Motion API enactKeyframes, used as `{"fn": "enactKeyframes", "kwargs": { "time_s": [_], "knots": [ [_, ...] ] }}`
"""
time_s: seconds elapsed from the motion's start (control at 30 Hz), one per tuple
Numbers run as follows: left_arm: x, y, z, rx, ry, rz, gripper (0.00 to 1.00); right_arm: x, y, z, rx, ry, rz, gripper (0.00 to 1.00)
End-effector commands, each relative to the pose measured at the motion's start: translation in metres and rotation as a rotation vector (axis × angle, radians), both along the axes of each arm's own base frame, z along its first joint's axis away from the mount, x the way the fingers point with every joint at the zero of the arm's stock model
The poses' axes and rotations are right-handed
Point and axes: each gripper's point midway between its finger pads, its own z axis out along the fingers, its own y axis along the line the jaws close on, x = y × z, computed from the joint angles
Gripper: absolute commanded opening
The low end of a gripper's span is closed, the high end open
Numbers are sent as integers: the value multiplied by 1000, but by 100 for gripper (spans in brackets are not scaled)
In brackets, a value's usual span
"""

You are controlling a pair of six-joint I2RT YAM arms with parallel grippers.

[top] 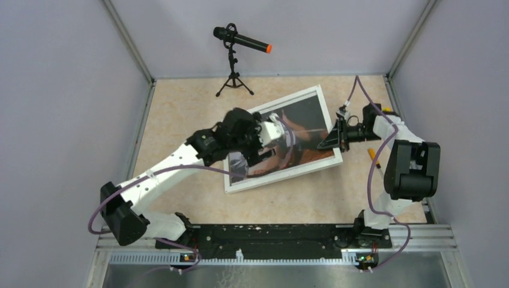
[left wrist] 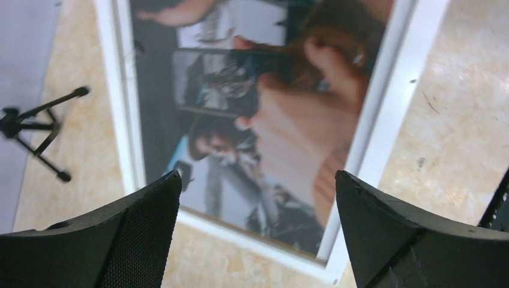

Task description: Take the photo out of the frame

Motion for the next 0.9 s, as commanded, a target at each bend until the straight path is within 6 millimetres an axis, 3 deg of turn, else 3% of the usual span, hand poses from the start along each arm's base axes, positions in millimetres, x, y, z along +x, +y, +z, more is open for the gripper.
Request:
{"fn": "enactKeyframes", "kwargs": {
  "time_s": [0.0,0.17,0.33,0.6,0.87],
  "knots": [
    [21,31,65,-169,-17,144,99,-18,-13,46,-63,-114,149,0],
    [59,84,90,-241,8,380,99,-3,-28,84,-158,-278,117,0],
    [70,117,106,-285,-9,519,99,-10,-38,116,-335,-474,72,0],
    [87,166,115,-309,-44,740,99,12,-62,211,-606,-835,-40,0],
    [103,219,123,-429,71,941,99,19,-44,273,-832,-1141,65,0]
  ]
}}
